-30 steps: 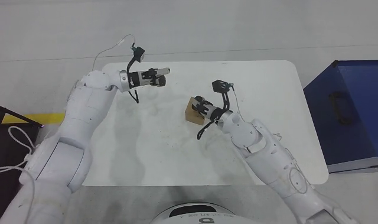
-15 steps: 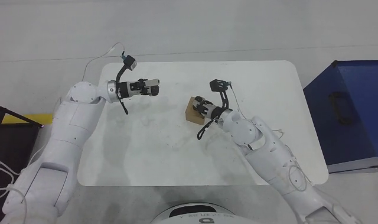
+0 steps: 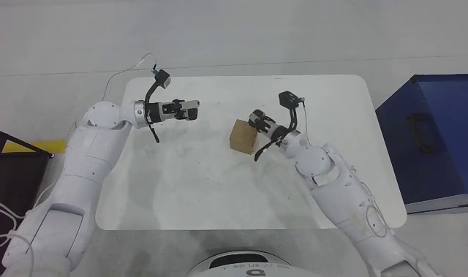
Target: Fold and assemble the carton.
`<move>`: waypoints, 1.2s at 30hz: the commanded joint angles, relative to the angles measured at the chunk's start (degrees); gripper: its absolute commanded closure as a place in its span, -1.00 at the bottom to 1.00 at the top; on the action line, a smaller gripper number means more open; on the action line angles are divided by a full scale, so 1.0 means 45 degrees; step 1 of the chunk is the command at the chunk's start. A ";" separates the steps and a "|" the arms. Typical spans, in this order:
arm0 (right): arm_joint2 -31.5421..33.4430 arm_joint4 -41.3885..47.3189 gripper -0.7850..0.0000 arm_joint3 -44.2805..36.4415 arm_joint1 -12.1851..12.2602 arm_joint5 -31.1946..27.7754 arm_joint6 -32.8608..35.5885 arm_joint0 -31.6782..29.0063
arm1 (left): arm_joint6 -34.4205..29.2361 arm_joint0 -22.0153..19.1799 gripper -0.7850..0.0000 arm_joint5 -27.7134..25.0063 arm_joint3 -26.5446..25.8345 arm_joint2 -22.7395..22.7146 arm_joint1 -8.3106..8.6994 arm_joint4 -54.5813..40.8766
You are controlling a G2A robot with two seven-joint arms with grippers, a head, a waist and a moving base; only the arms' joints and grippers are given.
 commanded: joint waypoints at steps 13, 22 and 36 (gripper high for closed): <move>-0.1193 0.0498 1.00 0.3249 -0.0516 0.0263 0.0046 0.1580 | -0.0064 -0.0099 -1.00 -0.0075 0.0152 0.0033 -0.0015 0.0173; -0.0405 0.1452 1.00 0.2542 -0.0134 -0.0594 0.4402 0.1296 | -0.0035 -0.0006 -1.00 -0.0041 0.0133 -0.0017 0.0012 0.0228; -0.0471 0.2075 1.00 0.1485 -0.0037 -0.0474 0.5774 0.0866 | -0.0684 0.0020 -1.00 0.0385 0.0072 -0.0107 0.0184 0.0595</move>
